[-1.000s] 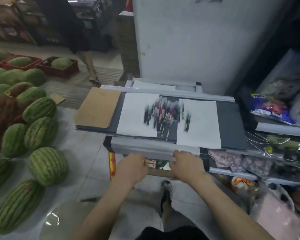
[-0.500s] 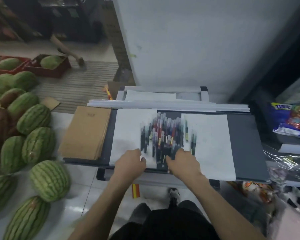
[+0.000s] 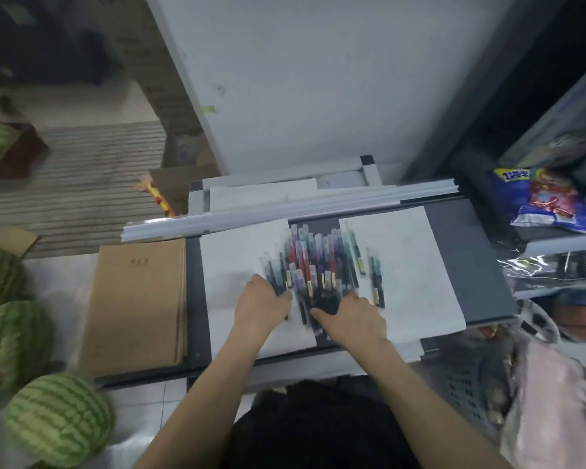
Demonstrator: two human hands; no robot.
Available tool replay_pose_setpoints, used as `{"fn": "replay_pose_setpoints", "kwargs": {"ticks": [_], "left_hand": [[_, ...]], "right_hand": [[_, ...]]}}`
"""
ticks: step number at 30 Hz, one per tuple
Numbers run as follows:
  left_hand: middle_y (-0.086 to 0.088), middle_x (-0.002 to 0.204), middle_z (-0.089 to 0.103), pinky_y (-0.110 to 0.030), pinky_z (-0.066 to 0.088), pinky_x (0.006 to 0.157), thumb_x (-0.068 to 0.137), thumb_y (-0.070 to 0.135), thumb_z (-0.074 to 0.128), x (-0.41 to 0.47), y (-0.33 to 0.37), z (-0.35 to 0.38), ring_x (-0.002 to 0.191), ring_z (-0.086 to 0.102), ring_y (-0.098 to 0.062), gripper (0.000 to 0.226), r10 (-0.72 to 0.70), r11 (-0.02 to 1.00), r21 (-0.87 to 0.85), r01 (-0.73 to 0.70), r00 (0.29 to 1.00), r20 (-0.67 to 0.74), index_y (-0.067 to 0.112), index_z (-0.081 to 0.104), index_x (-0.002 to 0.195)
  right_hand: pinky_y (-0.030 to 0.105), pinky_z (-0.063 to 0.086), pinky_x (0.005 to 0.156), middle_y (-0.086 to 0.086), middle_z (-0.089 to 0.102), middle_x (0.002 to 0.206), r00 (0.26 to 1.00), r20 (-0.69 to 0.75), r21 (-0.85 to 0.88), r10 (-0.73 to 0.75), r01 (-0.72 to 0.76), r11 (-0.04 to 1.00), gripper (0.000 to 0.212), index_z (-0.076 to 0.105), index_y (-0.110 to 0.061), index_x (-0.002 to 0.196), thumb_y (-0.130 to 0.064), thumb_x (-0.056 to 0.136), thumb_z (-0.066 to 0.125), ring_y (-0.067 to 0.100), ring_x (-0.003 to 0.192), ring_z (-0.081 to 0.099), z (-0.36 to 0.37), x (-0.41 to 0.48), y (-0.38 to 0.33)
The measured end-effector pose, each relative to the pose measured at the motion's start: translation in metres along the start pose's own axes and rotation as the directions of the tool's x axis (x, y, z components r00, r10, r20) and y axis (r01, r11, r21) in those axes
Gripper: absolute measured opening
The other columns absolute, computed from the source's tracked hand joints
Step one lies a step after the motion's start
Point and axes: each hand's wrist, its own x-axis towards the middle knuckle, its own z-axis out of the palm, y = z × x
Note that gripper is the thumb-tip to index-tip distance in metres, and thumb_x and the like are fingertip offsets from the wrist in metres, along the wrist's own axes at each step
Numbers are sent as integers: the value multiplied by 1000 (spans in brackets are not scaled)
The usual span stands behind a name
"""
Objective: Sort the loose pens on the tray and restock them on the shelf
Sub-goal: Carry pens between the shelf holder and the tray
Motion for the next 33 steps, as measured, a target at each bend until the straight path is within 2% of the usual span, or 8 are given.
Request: {"fn": "replay_pose_setpoints", "kwargs": {"ticks": [4, 9, 11, 13, 18, 22, 26, 33], "left_hand": [[-10, 108, 62, -32, 44, 66, 94, 51, 67, 12, -3, 5, 86, 60, -24, 60, 1, 998, -58, -2, 1000, -17, 1, 49, 122], [-11, 102, 62, -33, 46, 66, 90, 55, 70, 24, 1, 4, 83, 63, -26, 65, -37, 993, -112, 35, 999, -11, -1, 50, 116], [-12, 99, 64, -34, 47, 62, 87, 57, 72, 24, 1, 9, 81, 66, -27, 67, -49, 990, -133, 48, 999, -5, 0, 51, 115], [-15, 109, 60, -38, 51, 68, 87, 56, 73, 20, 3, 13, 90, 65, -32, 70, -49, 990, -135, 49, 999, 6, 0, 47, 120], [-16, 138, 39, -46, 51, 91, 90, 58, 70, 10, 14, 18, 118, 55, -38, 89, -73, 995, -61, 73, 997, 6, 0, 30, 144], [-8, 143, 33, -53, 51, 98, 83, 65, 71, -12, 24, 25, 129, 47, -33, 98, 53, 997, 69, -42, 986, -158, 16, 21, 151], [-3, 137, 32, -48, 46, 102, 74, 66, 75, -27, 39, 44, 124, 40, -27, 92, 187, 970, 186, -156, 969, -161, 28, 26, 143], [-2, 127, 34, -42, 45, 95, 66, 73, 78, -27, 43, 79, 112, 38, -23, 88, 210, 950, 266, -163, 965, -157, 30, 35, 129]], "right_hand": [[40, 52, 86, 12, 64, 125, 999, -48, 39, 21, -19, 999, 76, 52, -5, 132, -71, 93, 50, 32, 112, 65, -11, 3, 8], [43, 50, 87, 16, 61, 124, 987, -125, 128, 99, -83, 988, 63, 48, -2, 130, -56, 98, 52, 37, 111, 63, -36, 27, 34], [42, 48, 85, 17, 62, 122, 986, -108, 148, 127, -110, 983, 59, 49, -2, 125, -54, 98, 52, 38, 109, 62, -42, 39, 48], [40, 47, 81, 17, 63, 118, 990, -87, 144, 113, -100, 984, 62, 51, -2, 121, -59, 97, 54, 37, 106, 63, -43, 49, 56], [41, 51, 84, 18, 63, 116, 994, -101, 185, 35, -16, 983, 65, 53, -1, 120, -61, 98, 51, 36, 104, 64, -50, 75, 44], [45, 52, 92, 19, 54, 130, 997, -69, 95, -17, 23, 995, 78, 42, 2, 136, -62, 94, 56, 39, 118, 60, -56, 92, 22], [45, 53, 93, 17, 51, 133, 997, -66, 34, -41, 44, 998, 87, 37, -1, 140, -66, 88, 64, 39, 121, 60, -55, 103, 7], [46, 54, 91, 14, 51, 132, 992, -89, 46, -88, 92, 995, 79, 37, -5, 139, -56, 88, 68, 37, 118, 60, -48, 108, 9]]}}
